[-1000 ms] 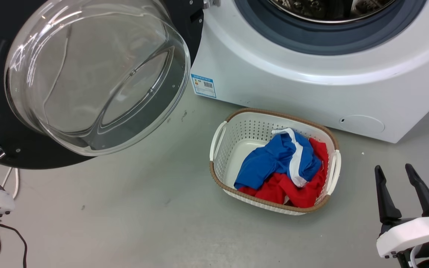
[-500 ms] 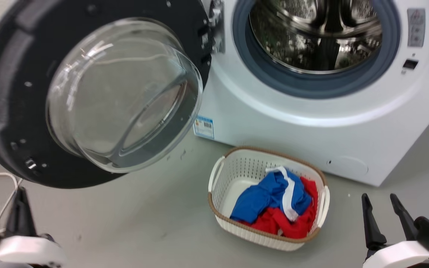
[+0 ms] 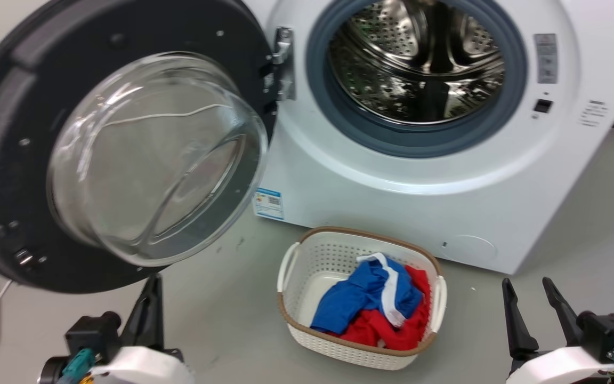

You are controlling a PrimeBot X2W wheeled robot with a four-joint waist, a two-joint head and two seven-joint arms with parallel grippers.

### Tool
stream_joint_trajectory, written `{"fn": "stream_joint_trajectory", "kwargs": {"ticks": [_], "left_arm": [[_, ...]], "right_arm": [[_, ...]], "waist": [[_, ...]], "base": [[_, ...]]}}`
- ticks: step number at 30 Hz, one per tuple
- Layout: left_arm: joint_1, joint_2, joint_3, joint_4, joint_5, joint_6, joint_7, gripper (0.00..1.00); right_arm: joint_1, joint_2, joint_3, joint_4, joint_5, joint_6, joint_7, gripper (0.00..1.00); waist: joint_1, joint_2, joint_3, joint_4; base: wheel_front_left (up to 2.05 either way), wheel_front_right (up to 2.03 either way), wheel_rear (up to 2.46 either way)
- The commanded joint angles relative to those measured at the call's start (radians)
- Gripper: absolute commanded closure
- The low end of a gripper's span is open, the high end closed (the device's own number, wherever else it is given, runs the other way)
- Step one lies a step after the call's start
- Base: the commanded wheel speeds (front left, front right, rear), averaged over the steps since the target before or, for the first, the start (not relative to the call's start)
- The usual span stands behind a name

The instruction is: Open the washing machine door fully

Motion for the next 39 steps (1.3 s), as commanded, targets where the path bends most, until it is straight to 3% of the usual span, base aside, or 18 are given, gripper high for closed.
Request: {"fn": "stream_joint_trajectory", "kwargs": {"ticks": [1,2,3,20,39], "left_arm": [[-0.022,-0.008,-0.008,0.014,0.01,-0.005,0.001,0.32],[-0.039,-0.008,-0.015,0.023,0.017,-0.007,-0.004,0.06],[-0.055,-0.009,-0.022,0.034,0.023,-0.012,-0.009,0.0],[-0.138,-0.016,-0.065,0.178,0.079,-0.007,-0.046,0.0],[-0.111,-0.022,-0.067,0.203,0.068,0.012,-0.059,0.0]], "right_arm": [[-0.016,0.003,0.006,-0.006,-0.009,0.0,0.001,0.0],[-0.019,0.003,0.007,-0.01,-0.011,0.0,0.001,0.0],[-0.019,0.003,0.005,-0.013,-0.015,0.0,0.001,0.0],[-0.02,-0.006,0.032,-0.021,-0.013,0.0,-0.001,0.0],[-0.037,-0.017,0.059,-0.024,-0.009,0.0,-0.01,0.0]], "waist": [[0.0001,0.0,0.006,-0.042],[0.0001,0.0,0.009,-0.059],[0.0001,0.0,0.01,-0.074],[0.0001,0.0,0.008,-0.312],[0.0001,0.0,0.008,-0.306]], "base": [[0.0,0.0,0.0],[0.0,0.0,0.0],[0.0,0.0,0.0],[0.0,0.0,0.0],[0.0,0.0,0.0]]}}
